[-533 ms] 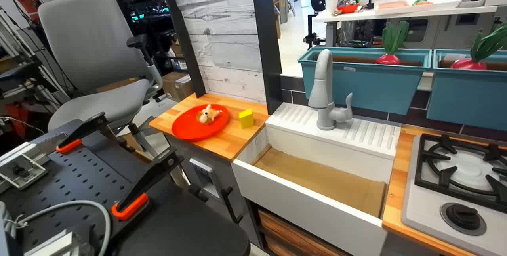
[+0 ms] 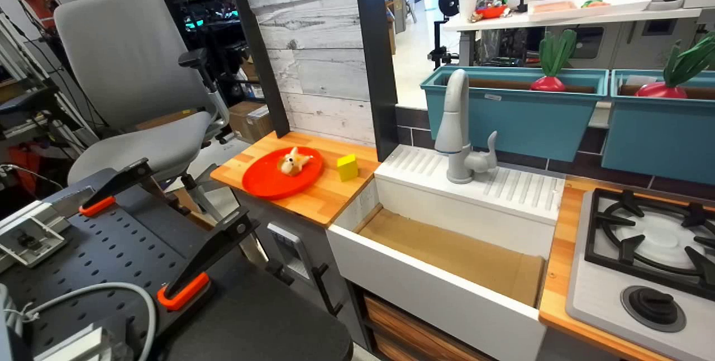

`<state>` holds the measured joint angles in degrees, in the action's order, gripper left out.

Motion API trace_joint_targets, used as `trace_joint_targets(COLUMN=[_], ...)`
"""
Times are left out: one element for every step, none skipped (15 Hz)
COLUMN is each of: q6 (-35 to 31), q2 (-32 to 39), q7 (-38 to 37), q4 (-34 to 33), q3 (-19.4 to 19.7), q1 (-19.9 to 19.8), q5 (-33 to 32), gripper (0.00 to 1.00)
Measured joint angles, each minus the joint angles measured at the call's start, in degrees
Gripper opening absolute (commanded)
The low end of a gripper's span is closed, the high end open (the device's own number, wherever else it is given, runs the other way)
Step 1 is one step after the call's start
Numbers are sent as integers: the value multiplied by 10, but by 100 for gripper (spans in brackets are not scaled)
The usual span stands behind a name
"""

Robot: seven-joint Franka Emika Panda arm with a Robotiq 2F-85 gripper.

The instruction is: Pick up the animal plush toy and put it on the counter

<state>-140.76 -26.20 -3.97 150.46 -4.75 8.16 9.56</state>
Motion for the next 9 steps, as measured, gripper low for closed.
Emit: trace_joint_targets(q6=[-6, -25, -50, -82, -118, -149, -179, -205, -226], q2=[2, 7, 17, 35, 60, 88, 123, 158, 196], q7=[-3, -8, -10, -11, -11, -11, -11, -11, -11], q4=[0, 2, 4, 7, 8, 8, 6, 2, -4], q3=[0, 0, 0, 0, 0, 0, 1, 1, 2], q1=[0, -2, -4, -8, -12, -18, -24, -31, -37], q5=[0, 0, -1, -2, -2, -4, -6, -11, -17], gripper=[100, 100, 100, 100, 100, 100, 100, 100, 100])
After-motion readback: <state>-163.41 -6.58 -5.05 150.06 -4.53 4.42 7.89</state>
